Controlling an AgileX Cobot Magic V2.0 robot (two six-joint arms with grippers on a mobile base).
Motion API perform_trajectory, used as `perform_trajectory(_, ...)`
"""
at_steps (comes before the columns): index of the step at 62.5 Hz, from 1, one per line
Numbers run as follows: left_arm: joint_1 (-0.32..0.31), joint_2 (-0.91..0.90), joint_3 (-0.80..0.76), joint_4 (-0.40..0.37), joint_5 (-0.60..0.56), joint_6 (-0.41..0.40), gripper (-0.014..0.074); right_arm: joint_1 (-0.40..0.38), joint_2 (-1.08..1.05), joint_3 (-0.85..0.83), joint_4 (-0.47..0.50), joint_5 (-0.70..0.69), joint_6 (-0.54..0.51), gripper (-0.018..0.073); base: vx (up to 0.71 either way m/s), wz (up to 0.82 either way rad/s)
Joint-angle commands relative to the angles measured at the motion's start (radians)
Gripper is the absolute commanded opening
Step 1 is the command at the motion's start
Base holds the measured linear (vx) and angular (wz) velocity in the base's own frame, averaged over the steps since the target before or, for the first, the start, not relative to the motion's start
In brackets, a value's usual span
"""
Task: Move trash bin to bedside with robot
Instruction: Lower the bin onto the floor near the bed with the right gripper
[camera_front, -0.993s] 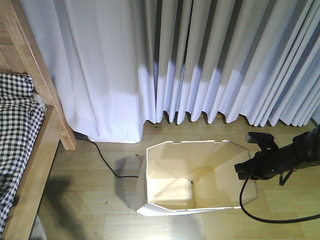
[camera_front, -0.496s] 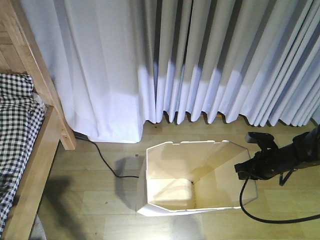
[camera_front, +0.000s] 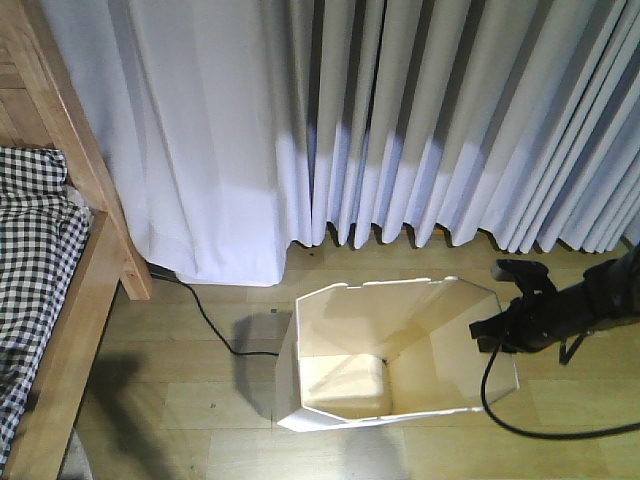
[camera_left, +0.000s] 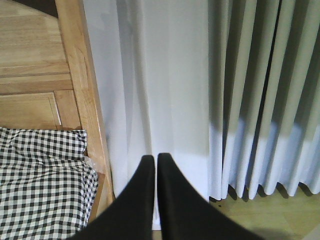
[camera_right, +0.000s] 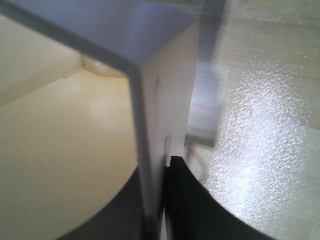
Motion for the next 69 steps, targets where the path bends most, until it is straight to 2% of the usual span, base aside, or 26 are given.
perform_trajectory(1, -0.002, -0.014, 0.019, -0.004, -0.068, 0.0, -0.0006, -0.004, -0.037, -0.098, -0.072, 0.151, 0.146, -0.0006, 0.0, 0.0)
perform_trajectory(8, -0.002, -0.014, 0.019, -0.004, -0.068, 0.0, -0.0006, -0.004, 0.011, -0.207, -0.258, 0.155, 0.341, -0.0006, 0.0, 0.0)
perform_trajectory(13, -0.002, -0.014, 0.019, -0.004, -0.068, 0.0, -0.0006, -0.004, 0.05, -0.277, -0.383, 0.173, 0.43, -0.0006, 0.0, 0.0)
perform_trajectory(23, -0.002, -0.014, 0.019, -0.004, -0.068, 0.0, -0.0006, -0.004, 0.11, -0.38, -0.516, 0.172, 0.559, -0.0006, 0.0, 0.0)
perform_trajectory(28, -0.002, -0.014, 0.019, -0.004, -0.068, 0.0, -0.0006, -0.004, 0.148, -0.418, -0.544, 0.186, 0.572, -0.0006, 0.0, 0.0)
perform_trajectory(48, -0.002, -0.014, 0.019, -0.004, -0.068, 0.0, -0.0006, -0.004, 0.347, -0.604, -0.558, 0.206, 0.62, -0.0006, 0.0, 0.0)
perform_trajectory(69, -0.002, -0.014, 0.019, -0.004, -0.068, 0.0, -0.0006, -0.004, 0.559, -0.862, -0.717, 0.217, 0.812, -0.0006, 0.0, 0.0)
